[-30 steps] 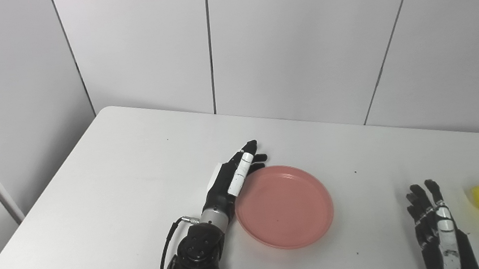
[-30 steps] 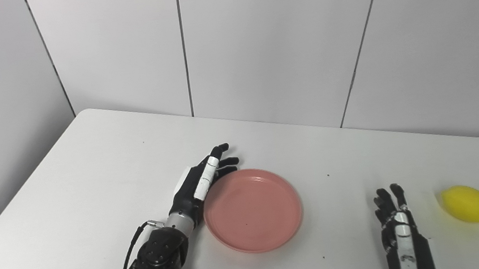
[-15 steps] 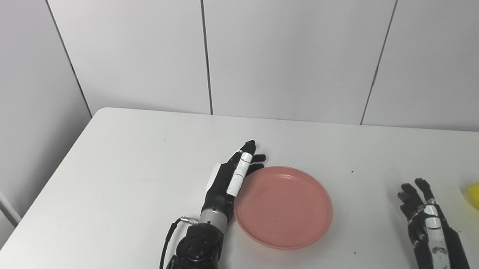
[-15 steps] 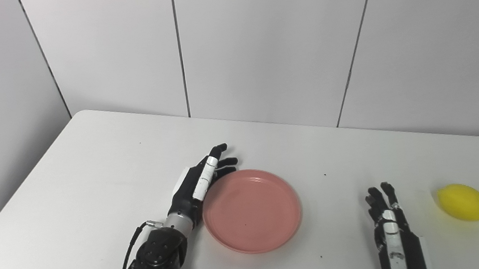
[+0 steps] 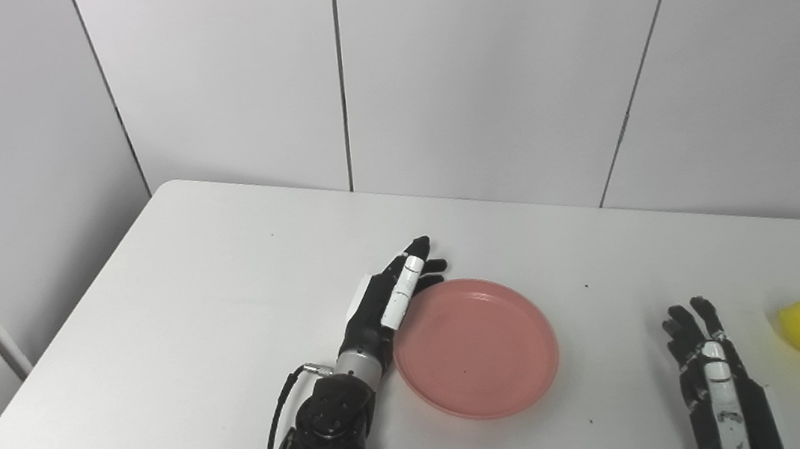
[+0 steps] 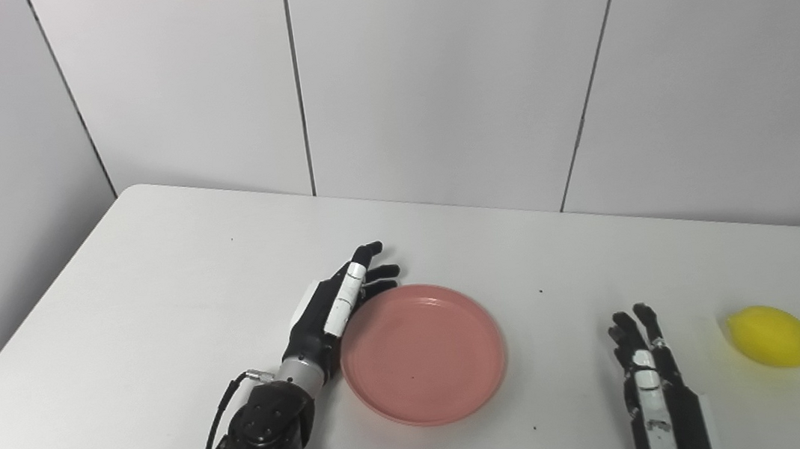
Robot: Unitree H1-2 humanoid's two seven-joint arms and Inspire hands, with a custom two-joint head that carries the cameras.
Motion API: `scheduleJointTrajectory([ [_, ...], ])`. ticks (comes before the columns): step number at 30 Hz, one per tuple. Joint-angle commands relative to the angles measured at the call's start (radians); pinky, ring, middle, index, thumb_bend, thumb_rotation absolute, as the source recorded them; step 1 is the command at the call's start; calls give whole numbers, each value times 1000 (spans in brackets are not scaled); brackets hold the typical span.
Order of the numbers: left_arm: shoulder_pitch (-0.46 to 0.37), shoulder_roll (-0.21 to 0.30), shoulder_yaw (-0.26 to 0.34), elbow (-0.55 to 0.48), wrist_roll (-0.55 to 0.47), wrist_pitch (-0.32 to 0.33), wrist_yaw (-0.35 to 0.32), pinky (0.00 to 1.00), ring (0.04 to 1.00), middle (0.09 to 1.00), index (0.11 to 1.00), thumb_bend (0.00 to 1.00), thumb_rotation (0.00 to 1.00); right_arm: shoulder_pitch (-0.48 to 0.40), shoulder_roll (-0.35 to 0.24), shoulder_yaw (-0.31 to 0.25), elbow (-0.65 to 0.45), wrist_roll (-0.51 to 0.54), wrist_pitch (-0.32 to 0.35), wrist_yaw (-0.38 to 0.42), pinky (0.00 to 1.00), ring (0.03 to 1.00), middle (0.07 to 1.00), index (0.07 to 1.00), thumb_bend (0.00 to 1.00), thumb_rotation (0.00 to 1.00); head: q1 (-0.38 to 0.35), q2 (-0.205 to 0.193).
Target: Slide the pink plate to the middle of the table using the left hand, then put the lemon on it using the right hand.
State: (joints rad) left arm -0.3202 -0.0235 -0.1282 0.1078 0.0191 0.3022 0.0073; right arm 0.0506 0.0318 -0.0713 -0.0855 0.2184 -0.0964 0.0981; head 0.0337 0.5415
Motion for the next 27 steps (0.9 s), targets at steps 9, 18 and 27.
scheduleJointTrajectory([
  [9,7,40,33,40,-64,19,-96,866,794,801,899,768,1000,18,73,45,77,-46,-22,-42,994,908,877,914,717,755,-270,1],
  [18,-3,100,85,70,-130,5,-166,915,847,844,925,786,1000,-4,118,84,127,-120,-55,-86,999,916,889,924,691,756,-406,-13],
  [27,-15,119,114,120,-140,-33,-170,825,831,834,921,775,1000,-29,151,103,172,-173,-70,-127,989,913,900,929,709,786,-532,-35],
])
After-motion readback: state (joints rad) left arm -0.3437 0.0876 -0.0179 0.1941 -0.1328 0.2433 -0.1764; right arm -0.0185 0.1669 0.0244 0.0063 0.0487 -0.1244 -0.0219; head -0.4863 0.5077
